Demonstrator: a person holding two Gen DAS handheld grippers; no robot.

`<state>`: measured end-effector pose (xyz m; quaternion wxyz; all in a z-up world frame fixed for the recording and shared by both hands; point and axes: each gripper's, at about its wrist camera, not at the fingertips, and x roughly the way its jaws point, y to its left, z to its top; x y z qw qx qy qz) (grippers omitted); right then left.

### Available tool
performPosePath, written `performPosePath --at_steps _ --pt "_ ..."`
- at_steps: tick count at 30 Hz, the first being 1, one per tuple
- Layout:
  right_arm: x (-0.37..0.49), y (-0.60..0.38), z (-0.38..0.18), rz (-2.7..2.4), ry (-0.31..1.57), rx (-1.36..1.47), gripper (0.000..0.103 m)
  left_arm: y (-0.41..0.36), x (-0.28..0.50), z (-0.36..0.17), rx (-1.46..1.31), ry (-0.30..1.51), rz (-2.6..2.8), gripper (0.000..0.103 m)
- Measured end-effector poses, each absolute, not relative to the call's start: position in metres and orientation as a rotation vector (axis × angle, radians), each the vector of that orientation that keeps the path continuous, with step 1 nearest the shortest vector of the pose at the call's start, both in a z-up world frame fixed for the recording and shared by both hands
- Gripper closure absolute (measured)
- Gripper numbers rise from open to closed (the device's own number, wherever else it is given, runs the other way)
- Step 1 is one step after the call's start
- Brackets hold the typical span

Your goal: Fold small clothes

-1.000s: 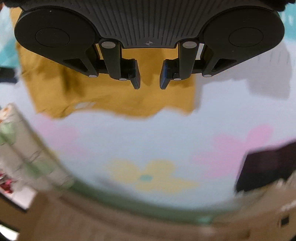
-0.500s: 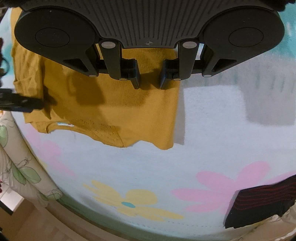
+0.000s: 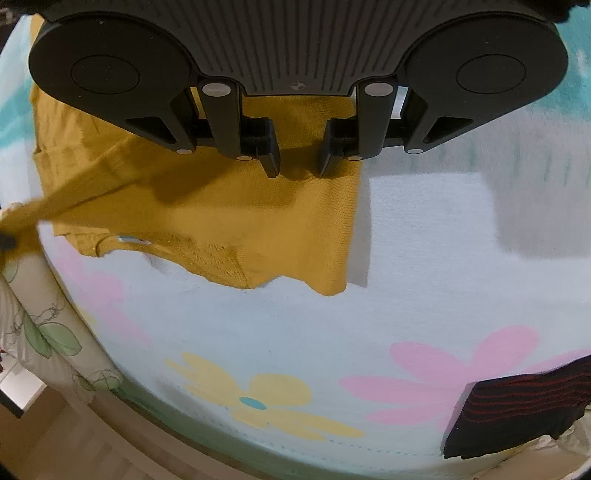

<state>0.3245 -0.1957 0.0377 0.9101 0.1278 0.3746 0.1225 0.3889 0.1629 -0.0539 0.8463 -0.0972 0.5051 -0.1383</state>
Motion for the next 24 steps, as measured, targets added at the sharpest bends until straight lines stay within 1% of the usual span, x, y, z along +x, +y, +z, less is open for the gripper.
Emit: performPosePath --at_steps 1,2,3,4,5,6,8,10,14,20,24 --pt "0.319 -0.208 0.027 0.237 0.805 0.287 0.083 0.162 0.389 -0.054 -0.204 1.066 -0.291 0.080" --pt "0.314 -0.218 0.013 0.218 0.853 0.296 0.078 0.162 0.389 -0.054 -0.204 1.067 -0.291 0.080" --pt "0.312 -0.227 -0.004 0.200 0.926 0.287 0.077 0.161 0.389 -0.053 -0.203 1.067 -0.290 0.079" --pt "0.311 -0.233 -0.019 0.189 1.004 0.277 0.073 0.161 0.389 -0.053 -0.204 1.068 -0.290 0.079" --pt "0.310 -0.240 -0.035 0.175 1.089 0.279 0.064 0.162 0.389 -0.054 -0.205 1.070 -0.290 0.079" --pt "0.309 -0.246 -0.045 0.165 1.143 0.298 0.059 0.162 0.389 -0.054 -0.204 1.070 -0.292 0.079" --pt "0.302 -0.263 -0.052 0.148 1.138 0.391 0.048 0.163 0.390 -0.054 -0.206 1.073 -0.295 0.079" --pt "0.302 -0.278 -0.048 0.142 1.077 0.480 0.041 0.164 0.392 -0.055 -0.218 1.076 -0.293 0.079" --pt "0.308 -0.286 -0.040 0.149 0.985 0.476 0.040 0.166 0.393 -0.056 -0.233 1.077 -0.295 0.079" --pt "0.316 -0.280 -0.058 0.167 1.046 0.446 0.040 0.167 0.392 -0.056 -0.237 1.075 -0.301 0.079" --pt "0.317 -0.265 -0.064 0.230 1.040 0.408 0.039 0.169 0.392 -0.056 -0.241 1.072 -0.305 0.079"
